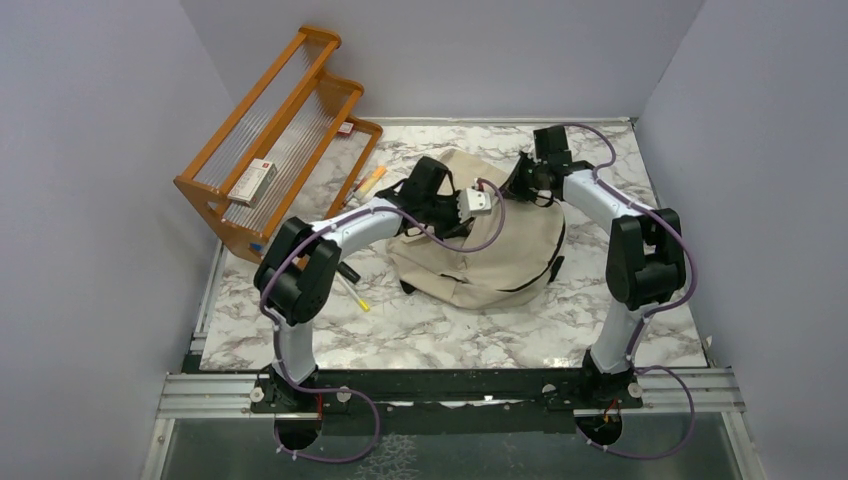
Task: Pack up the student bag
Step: Unzip the student bag at the center of the board.
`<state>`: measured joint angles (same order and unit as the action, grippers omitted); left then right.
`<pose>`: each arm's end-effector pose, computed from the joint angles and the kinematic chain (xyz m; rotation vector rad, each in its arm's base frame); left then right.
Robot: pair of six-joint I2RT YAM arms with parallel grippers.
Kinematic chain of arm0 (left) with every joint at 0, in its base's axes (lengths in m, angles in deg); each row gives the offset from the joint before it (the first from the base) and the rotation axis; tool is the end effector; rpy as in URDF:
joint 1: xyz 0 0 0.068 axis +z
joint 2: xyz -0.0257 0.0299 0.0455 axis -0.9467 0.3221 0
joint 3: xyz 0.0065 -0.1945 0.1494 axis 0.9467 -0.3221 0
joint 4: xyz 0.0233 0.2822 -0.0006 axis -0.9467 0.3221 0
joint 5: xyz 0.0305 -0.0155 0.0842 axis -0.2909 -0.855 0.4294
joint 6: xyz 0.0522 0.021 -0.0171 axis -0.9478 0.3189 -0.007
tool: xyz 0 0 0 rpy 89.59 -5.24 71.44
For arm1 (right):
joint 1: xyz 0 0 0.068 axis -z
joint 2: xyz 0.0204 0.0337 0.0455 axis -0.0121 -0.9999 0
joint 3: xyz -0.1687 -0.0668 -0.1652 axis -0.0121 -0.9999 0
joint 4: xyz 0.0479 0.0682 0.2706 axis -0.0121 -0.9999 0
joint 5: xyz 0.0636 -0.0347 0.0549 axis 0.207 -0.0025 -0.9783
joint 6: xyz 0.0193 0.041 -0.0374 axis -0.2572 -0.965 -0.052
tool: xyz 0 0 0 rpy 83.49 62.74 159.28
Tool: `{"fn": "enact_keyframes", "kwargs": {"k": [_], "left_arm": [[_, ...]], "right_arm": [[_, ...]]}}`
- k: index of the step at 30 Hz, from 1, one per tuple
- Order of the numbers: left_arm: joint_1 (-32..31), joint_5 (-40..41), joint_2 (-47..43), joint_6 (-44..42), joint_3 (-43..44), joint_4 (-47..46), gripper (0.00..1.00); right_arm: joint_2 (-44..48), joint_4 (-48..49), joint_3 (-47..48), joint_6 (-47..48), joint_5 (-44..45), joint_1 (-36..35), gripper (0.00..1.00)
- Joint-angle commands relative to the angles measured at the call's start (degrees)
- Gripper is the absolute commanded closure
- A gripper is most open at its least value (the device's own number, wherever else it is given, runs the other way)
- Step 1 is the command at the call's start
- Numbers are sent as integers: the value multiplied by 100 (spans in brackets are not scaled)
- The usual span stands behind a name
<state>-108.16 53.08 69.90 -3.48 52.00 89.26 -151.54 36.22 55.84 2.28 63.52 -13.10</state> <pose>0.3354 -0.2839 0.1776 1.5563 1.6240 -0.7571 0.4195 0.1013 0.1797 0.4163 2.4426 0.6333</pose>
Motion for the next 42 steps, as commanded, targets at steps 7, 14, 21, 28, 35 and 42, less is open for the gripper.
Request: {"fn": "enact_keyframes", "kwargs": {"k": [7, 14, 21, 28, 35, 42], "left_arm": [[-153, 126, -1037, 47, -1032, 375, 100], [-207, 386, -1556, 243, -1676, 388, 100], [-225, 891, -1843, 446, -2376, 392, 100], [-225, 1208, -1913, 845, -2763, 204, 100], [-228, 1044, -1932, 1011, -2658, -99, 100], [-332, 855, -1903, 948, -2494, -122, 100]], "right_arm": [[-181, 419, 165, 122, 0, 194, 100], [3, 546, -32, 258, 17, 194, 100], [57, 518, -6, 345, -21, 194, 99], [297, 409, -47, 521, -272, 182, 98], [924, 410, -812, 275, -616, -12, 61], [1291, 634, -1330, -242, -644, -583, 40]]}}
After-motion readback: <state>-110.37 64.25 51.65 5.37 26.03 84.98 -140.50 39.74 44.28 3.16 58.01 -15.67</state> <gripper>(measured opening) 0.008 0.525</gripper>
